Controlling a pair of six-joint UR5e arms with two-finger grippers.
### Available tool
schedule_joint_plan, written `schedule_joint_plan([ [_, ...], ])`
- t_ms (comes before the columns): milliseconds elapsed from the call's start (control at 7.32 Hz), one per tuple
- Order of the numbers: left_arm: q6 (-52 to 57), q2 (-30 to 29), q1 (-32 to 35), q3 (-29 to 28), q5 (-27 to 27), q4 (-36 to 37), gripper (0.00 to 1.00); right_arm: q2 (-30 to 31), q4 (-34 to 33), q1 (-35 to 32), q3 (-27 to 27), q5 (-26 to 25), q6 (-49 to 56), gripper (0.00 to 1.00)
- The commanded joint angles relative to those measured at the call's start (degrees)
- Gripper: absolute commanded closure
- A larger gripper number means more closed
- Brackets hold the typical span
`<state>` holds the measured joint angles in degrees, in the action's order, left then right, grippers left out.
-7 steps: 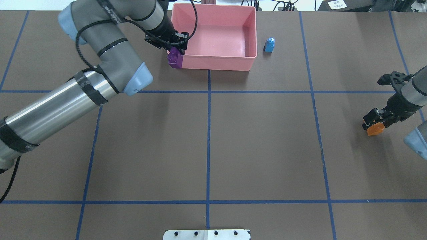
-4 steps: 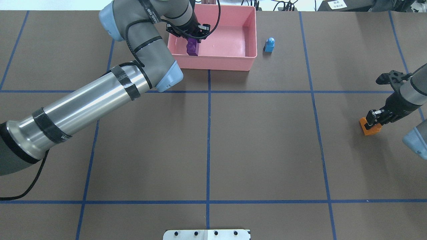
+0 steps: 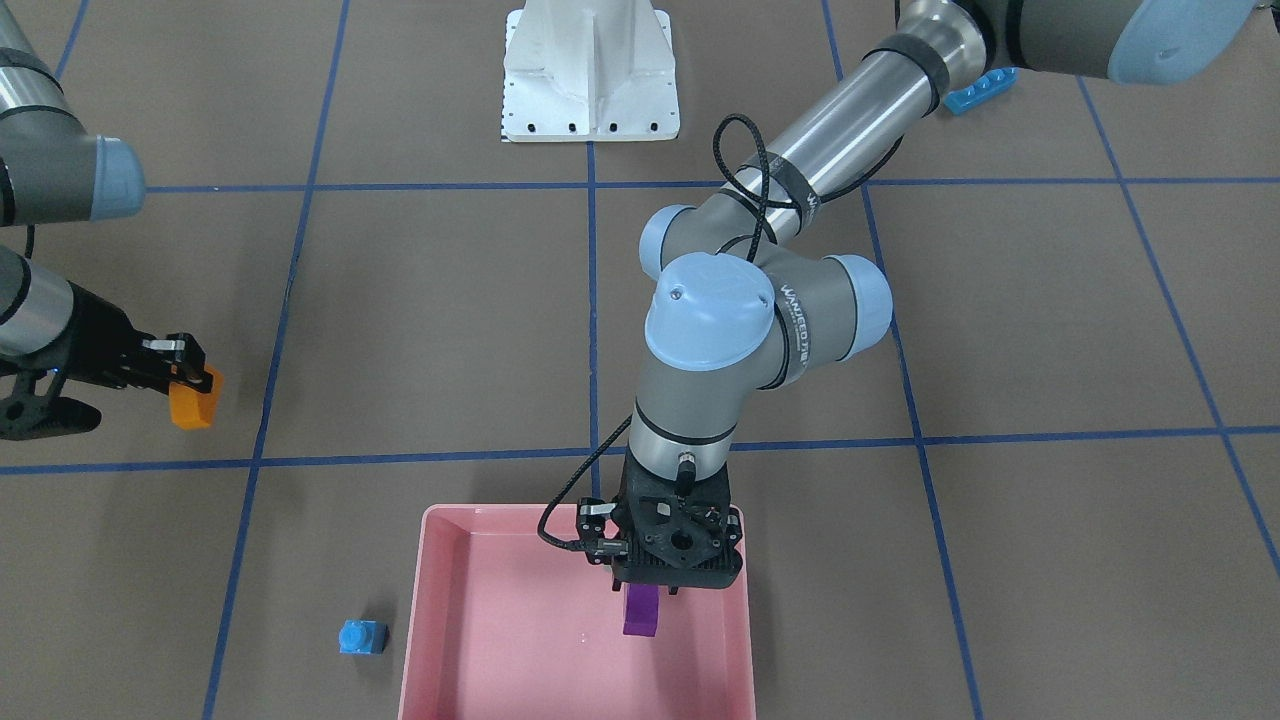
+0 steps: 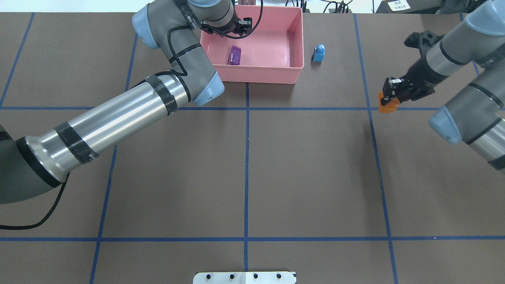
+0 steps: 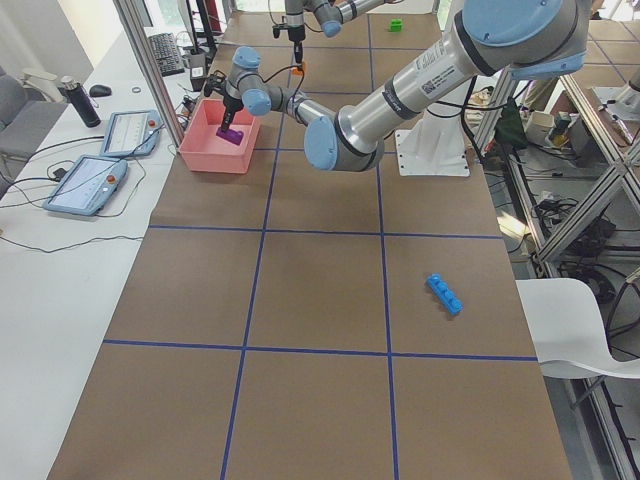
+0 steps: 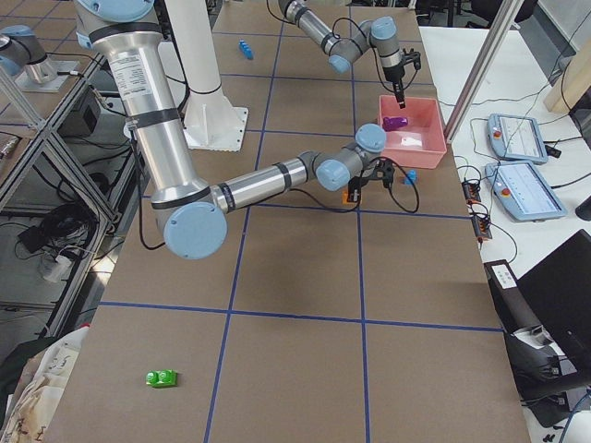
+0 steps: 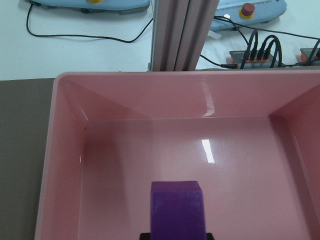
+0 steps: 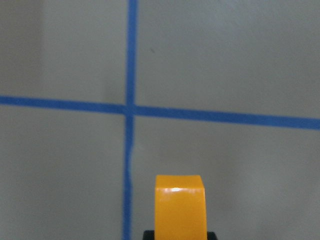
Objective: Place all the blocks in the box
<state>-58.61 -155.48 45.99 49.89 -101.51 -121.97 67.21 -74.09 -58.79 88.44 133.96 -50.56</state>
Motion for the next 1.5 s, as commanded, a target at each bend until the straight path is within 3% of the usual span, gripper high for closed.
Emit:
schedule_joint_plan([
  [0, -1.07, 0.08, 0.50, 2.65, -0.26, 0.67, 0.00, -17.65, 0.35, 1.39, -12.35, -6.74, -11.11, 1.00],
  [273, -0.72, 2.35, 1.29, 8.61, -6.03, 6.55, 0.01, -31.90, 0.53, 2.44, -25.27, -12.02, -18.32, 1.00],
  [410, -0.28, 8.11, 1.47, 14.56, -7.55, 6.83, 0.01, -36.31, 2.44, 3.84, -29.86, -15.36, -22.96, 1.00],
  [546, -0.01, 13.48, 1.47, 20.10, -7.65, 6.92, 0.01, -38.01, 11.51, 6.64, -35.56, -20.61, -30.32, 1.00],
  [683, -0.01, 18.49, 1.47, 25.29, -7.74, 7.18, 0.01, -38.90, 16.13, 8.06, -38.92, -23.28, -34.83, 0.85],
  [820, 0.77, 22.89, 1.56, 29.43, -7.74, 7.19, 0.01, -38.91, 16.17, 8.25, -39.04, -23.39, -34.96, 0.01],
  [1093, 4.18, 35.09, 1.56, 41.19, -8.61, 7.19, 0.01, -38.73, 16.26, 8.08, -38.78, -23.04, -34.52, 0.00],
  [1366, 5.35, 43.20, 4.19, 47.29, -13.26, 7.10, 0.02, -38.38, 16.00, 5.63, -37.73, -20.08, -34.52, 0.00],
])
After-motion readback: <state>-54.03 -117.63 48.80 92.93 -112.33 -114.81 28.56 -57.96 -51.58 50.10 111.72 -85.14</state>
